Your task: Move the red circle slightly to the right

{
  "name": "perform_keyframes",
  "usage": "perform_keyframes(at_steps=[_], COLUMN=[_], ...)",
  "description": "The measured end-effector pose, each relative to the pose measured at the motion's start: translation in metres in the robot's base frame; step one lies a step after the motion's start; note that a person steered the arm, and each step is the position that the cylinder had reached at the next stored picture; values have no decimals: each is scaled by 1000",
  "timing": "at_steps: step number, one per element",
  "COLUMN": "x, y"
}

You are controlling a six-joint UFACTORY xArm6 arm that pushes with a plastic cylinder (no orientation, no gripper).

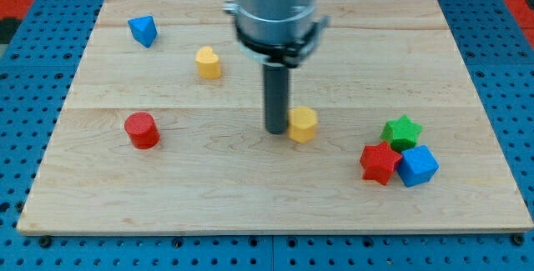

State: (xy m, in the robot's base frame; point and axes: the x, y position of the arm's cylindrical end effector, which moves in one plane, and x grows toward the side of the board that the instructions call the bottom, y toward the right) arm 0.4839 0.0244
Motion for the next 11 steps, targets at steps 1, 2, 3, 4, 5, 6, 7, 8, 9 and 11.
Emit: perform_keyframes(at_steps=[1, 2, 3, 4, 5, 6, 7, 8, 9, 11], x=[-24, -28, 6, 5, 25, 45, 45, 47, 43, -5], y=[-44, 16, 58, 46, 5, 38, 13, -86, -201, -192])
